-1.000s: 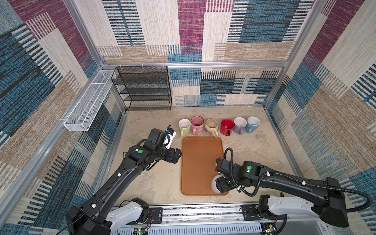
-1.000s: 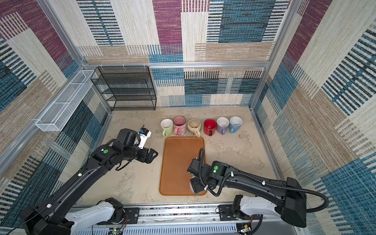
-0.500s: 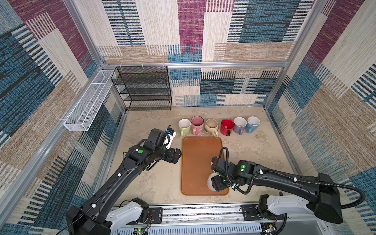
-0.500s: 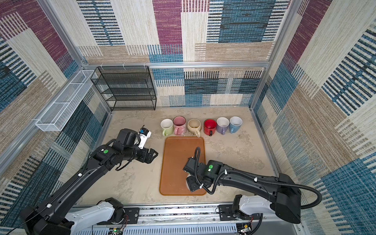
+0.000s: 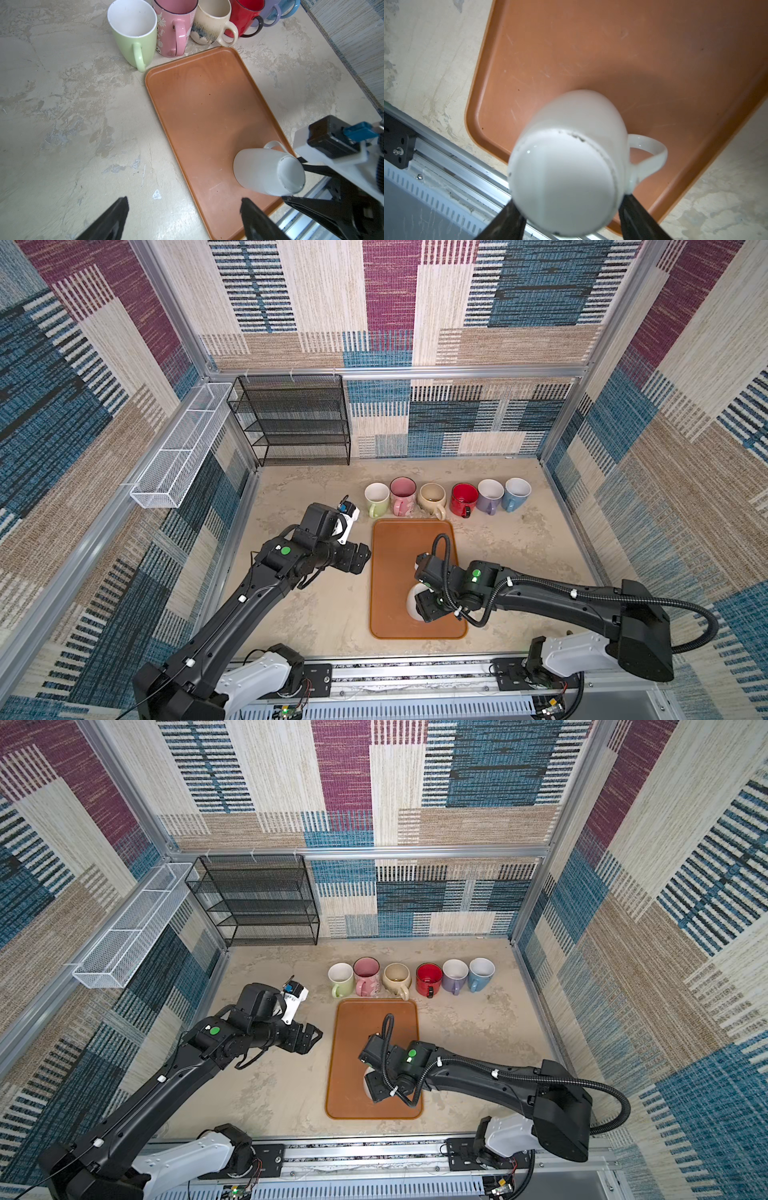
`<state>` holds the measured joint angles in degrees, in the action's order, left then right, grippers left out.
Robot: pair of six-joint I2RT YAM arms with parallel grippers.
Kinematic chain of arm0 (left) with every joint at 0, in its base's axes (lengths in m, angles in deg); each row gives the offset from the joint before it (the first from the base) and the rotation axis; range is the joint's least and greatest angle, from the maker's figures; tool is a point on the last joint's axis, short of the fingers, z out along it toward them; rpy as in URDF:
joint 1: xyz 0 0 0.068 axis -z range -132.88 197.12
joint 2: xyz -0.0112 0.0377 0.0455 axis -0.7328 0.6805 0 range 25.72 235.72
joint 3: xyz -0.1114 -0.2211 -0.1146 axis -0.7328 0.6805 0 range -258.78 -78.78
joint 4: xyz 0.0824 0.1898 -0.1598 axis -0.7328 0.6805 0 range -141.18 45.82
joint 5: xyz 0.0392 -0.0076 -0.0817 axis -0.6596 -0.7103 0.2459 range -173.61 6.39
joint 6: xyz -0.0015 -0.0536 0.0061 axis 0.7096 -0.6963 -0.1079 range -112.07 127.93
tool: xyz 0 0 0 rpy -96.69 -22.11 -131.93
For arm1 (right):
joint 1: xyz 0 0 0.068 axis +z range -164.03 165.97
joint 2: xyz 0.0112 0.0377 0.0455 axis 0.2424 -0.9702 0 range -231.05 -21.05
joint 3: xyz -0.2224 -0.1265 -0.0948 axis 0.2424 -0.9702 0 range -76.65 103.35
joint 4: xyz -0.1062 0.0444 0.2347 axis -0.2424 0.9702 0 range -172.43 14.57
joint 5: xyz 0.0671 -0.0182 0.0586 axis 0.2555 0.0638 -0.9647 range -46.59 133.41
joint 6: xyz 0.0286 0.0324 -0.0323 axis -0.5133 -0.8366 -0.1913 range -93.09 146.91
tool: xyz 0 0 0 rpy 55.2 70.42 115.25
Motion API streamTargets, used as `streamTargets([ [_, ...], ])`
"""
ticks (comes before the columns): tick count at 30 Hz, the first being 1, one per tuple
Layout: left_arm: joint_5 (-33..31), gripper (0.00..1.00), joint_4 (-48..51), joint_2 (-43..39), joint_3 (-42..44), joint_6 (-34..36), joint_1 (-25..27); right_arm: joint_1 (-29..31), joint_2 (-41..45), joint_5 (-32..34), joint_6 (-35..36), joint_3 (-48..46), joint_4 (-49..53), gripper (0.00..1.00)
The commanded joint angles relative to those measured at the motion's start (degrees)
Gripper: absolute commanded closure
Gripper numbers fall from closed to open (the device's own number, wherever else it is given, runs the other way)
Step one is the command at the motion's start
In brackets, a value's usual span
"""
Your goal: Turn the mug right side up
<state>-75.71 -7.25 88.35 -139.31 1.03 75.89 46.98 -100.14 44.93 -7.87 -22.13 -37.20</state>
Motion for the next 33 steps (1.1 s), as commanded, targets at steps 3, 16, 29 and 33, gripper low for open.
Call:
streamTargets([
  [3, 0.54, 0.11, -0.78, -0.4, 0.2, 1.1, -0.02, -2.71, -0.63, -0.98, 1.66, 1.01, -4.77, 0.32],
  [16, 0.39, 0.12, 1.02, -0.49, -1.01, 1.02, 1.67, -4.54, 6.95, -9.62, 4.59, 0.85, -4.7, 0.29],
  [29, -1.27, 0.19, 0.95, -9.32, 7.75, -5.1, 10.66, -19.41, 6.3, -13.85, 11.53, 1.0, -6.62, 0.75],
  [33, -2.01, 0.22, -1.74, -9.43, 10.97, -8.69, 15.24, -22.06, 2.62, -15.36, 13.66, 1.9, -9.45, 0.79],
])
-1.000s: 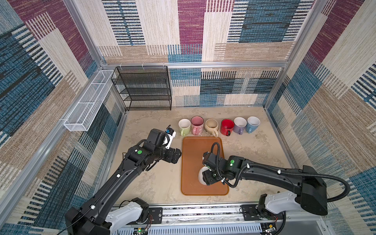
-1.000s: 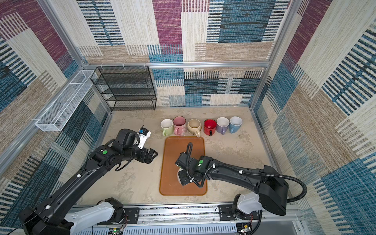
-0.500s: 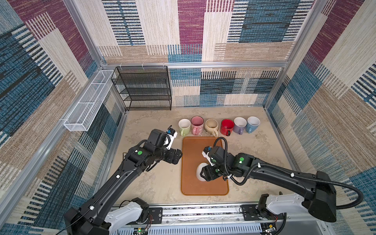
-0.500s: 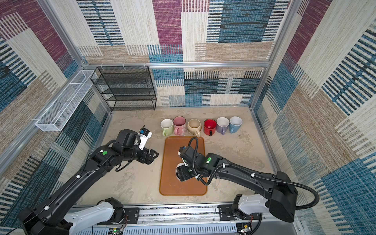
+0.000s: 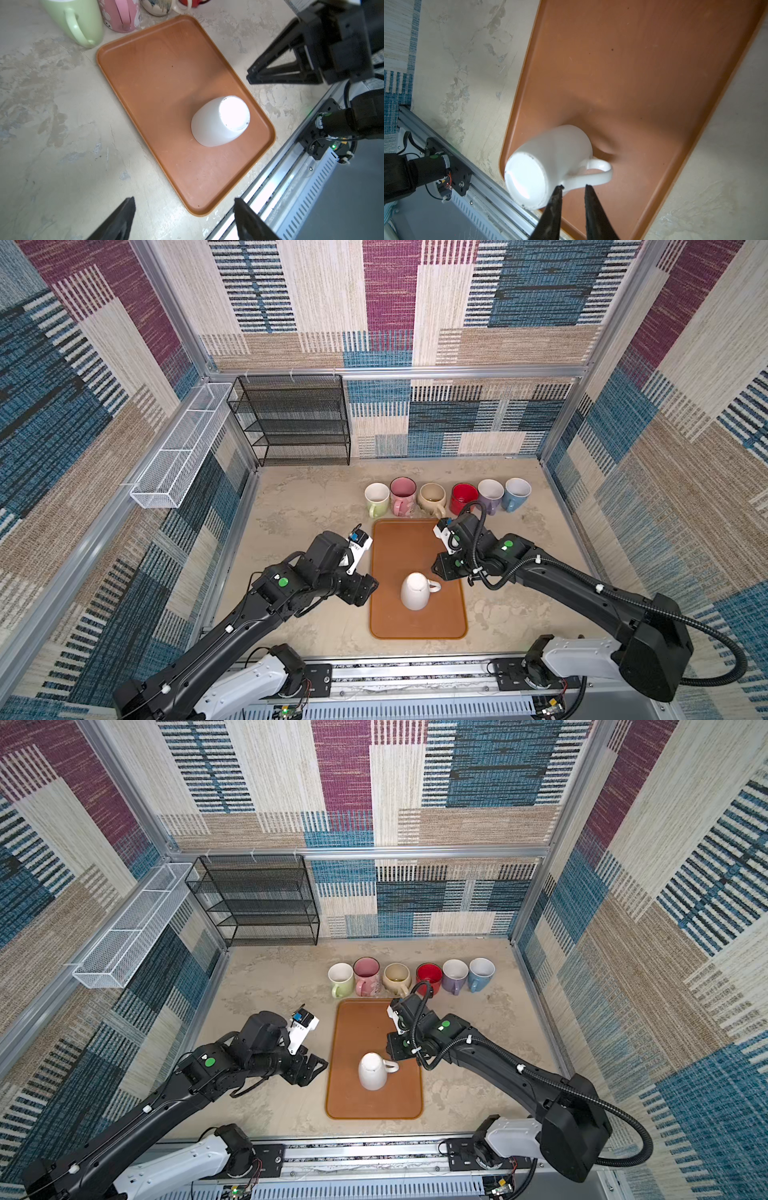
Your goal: Turn the mug right side up
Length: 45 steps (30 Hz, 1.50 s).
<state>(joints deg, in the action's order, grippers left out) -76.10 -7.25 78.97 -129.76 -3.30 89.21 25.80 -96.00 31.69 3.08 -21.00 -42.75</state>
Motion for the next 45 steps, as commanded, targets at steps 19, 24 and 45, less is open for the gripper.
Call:
streamTargets([
  [19, 0.29, 0.2, -22.93, 9.72, 11.31, -12.77, 12.12, -2.41, -8.86, -5.87, 4.8, -1.38, -11.84, 0.89],
  [24, 0.12, 0.19, -24.78, 11.76, 11.68, -13.12, 12.87, -2.39, -8.58, -6.65, 4.56, -2.98, -12.35, 0.91],
  [45, -4.09, 0.18, -30.13, 19.7, 10.36, -13.23, 12.49, -2.31, -0.07, -7.69, 1.85, -10.76, -10.92, 0.94],
])
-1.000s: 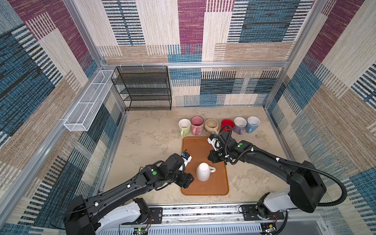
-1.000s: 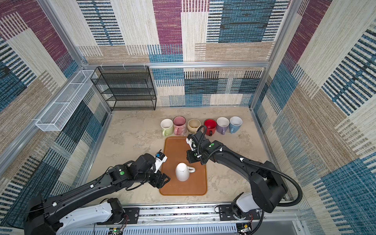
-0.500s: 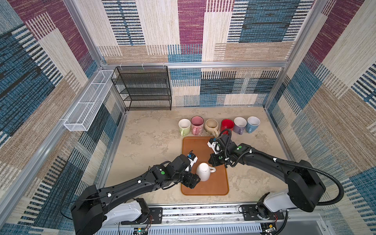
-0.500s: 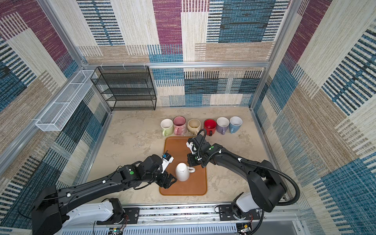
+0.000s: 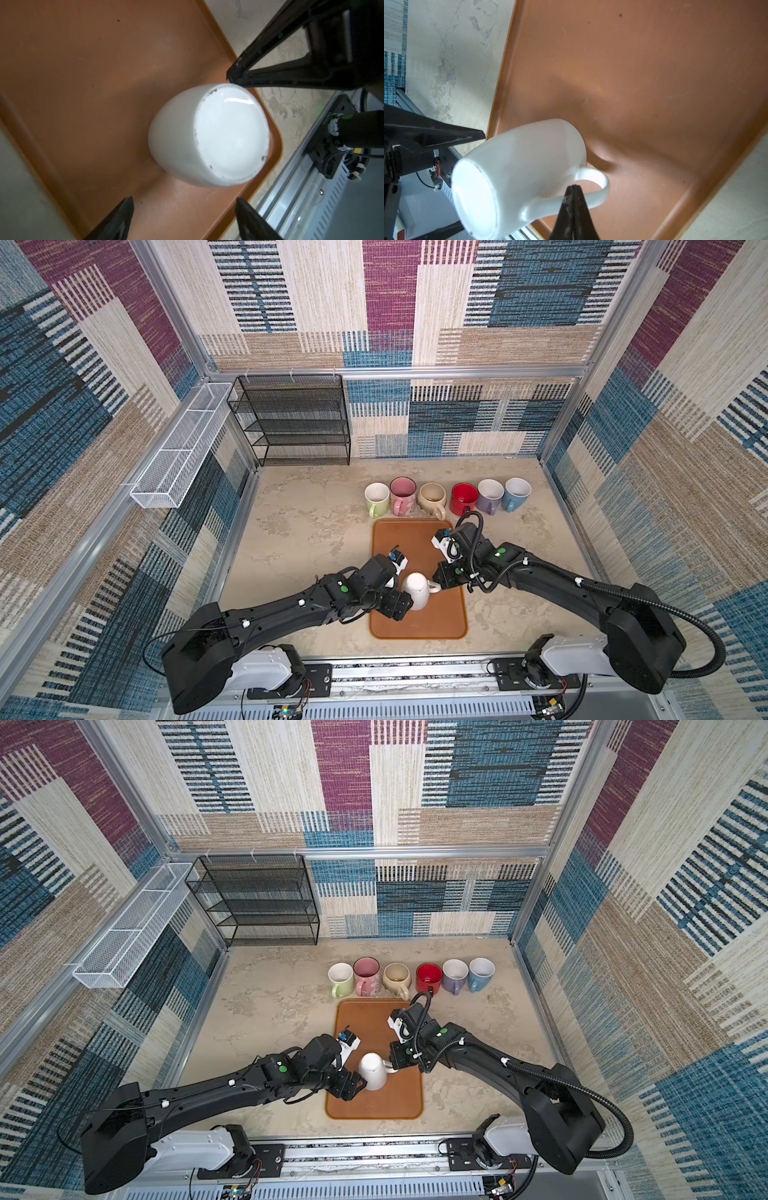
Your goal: Turn the mug right side up
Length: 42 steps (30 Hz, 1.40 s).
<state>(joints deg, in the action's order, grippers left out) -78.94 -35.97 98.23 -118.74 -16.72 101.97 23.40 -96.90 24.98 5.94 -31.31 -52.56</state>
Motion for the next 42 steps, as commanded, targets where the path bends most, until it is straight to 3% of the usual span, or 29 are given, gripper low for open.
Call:
streamTargets([
  [1, -1.43, 0.18, -1.42, 0.61, -0.81, 0.29, -0.44, 0.07, 1.04, -1.28, -1.09, -0.73, -1.2, 0.94],
  [15, -1.2, 0.17, -3.17, 5.07, -2.21, 1.7, -3.54, 0.87, 2.03, -2.49, -1.37, -2.12, -1.37, 0.95],
  [27, -0.76, 0.17, -2.0, 4.84, -2.66, 2.15, -4.04, -3.04, 1.48, -0.35, 2.8, 5.64, 4.6, 0.95],
  [32, -0.9, 0.18, -2.02, 4.67, -2.23, 1.88, -4.02, -6.0, -0.98, 0.93, 4.09, 7.18, 4.21, 0.95],
  [42, -0.84, 0.17, -2.96, 5.79, -2.22, 1.88, -4.48, -5.97, -7.59, -0.94, 4.27, 6.96, -0.72, 0.96],
])
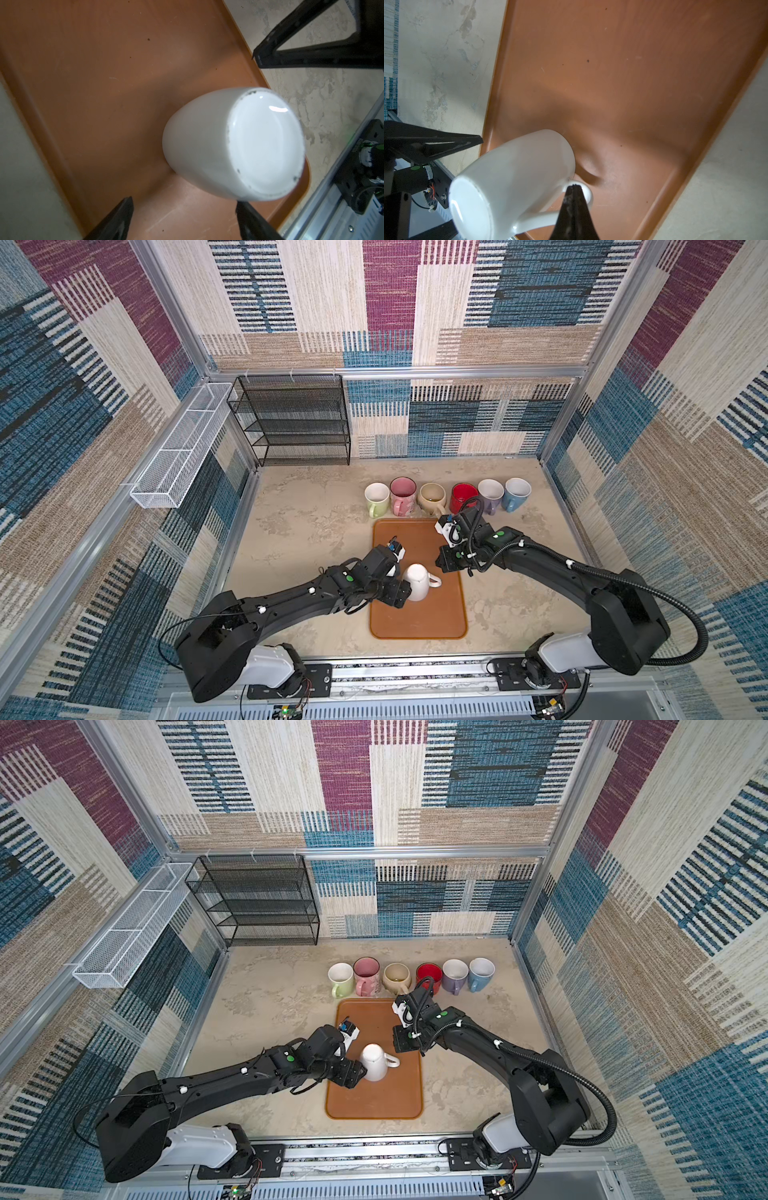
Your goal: Turn the mug right side up
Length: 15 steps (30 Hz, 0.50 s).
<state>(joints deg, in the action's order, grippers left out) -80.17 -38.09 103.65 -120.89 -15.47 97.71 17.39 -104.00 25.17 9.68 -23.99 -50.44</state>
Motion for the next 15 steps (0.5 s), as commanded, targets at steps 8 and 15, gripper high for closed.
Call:
streamTargets([
  [8, 1.19, 0.17, -2.88, 2.21, -0.23, 0.64, -1.56, 2.05, 1.0, -1.98, -0.54, -4.08, -3.86, 0.95],
  [15, 0.96, 0.18, -4.18, 3.35, -0.17, 0.72, -2.62, 3.77, 3.52, -1.92, -2.54, -7.37, -4.82, 0.95],
])
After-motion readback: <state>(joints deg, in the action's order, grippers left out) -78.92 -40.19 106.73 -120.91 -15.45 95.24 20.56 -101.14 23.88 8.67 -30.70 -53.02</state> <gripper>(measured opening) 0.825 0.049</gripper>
